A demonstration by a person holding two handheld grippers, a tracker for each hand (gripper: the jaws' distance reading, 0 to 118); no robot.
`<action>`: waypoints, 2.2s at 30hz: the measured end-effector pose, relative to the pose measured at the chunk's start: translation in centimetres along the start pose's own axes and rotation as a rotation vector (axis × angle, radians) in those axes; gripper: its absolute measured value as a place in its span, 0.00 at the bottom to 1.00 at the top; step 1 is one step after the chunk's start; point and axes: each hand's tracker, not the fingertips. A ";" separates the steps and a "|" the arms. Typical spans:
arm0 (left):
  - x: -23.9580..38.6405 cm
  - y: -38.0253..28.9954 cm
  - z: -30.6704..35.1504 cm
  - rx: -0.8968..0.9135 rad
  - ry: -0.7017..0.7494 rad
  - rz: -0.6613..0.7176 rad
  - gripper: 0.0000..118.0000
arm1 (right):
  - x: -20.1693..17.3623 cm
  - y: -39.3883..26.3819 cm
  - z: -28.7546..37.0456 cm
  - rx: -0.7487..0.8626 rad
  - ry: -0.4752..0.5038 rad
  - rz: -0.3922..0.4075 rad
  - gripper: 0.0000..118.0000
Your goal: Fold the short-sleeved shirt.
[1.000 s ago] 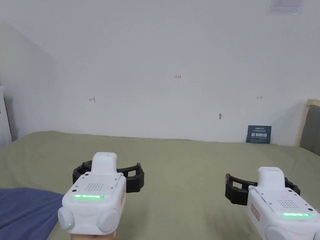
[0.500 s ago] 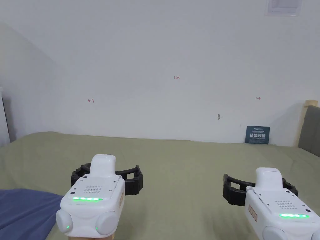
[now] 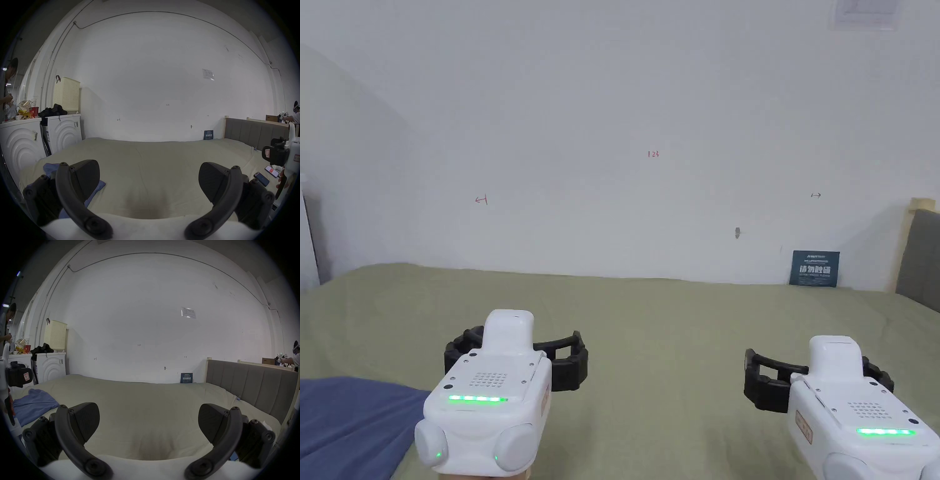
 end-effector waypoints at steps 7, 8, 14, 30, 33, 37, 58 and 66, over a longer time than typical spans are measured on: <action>-0.1 0.0 0.0 0.001 0.001 0.007 1.00 | 0.1 0.0 0.0 -0.001 0.002 -0.009 1.00; -0.2 0.0 -0.1 0.001 -0.003 0.011 1.00 | 0.1 -0.1 0.0 -0.003 0.001 -0.008 1.00; -0.3 0.0 -0.1 0.003 -0.006 0.008 1.00 | 0.1 -0.1 0.0 -0.003 0.002 -0.012 1.00; -0.2 -0.1 -0.1 0.003 -0.009 -0.010 1.00 | 0.3 0.0 -0.2 0.004 0.010 -0.013 1.00; -0.1 -0.1 0.0 0.008 -0.010 -0.014 1.00 | 0.4 -0.1 -0.1 -0.010 0.036 -0.023 1.00; -0.2 -0.2 0.0 0.004 -0.014 -0.021 1.00 | 0.4 -0.3 -0.1 -0.010 0.032 -0.014 1.00; -0.5 0.2 -0.2 0.010 -0.021 0.005 1.00 | 1.0 0.8 -0.3 0.015 0.033 -0.009 1.00; -0.5 0.5 -0.2 0.033 -0.038 0.018 1.00 | 0.8 0.6 -0.5 0.016 0.034 0.007 1.00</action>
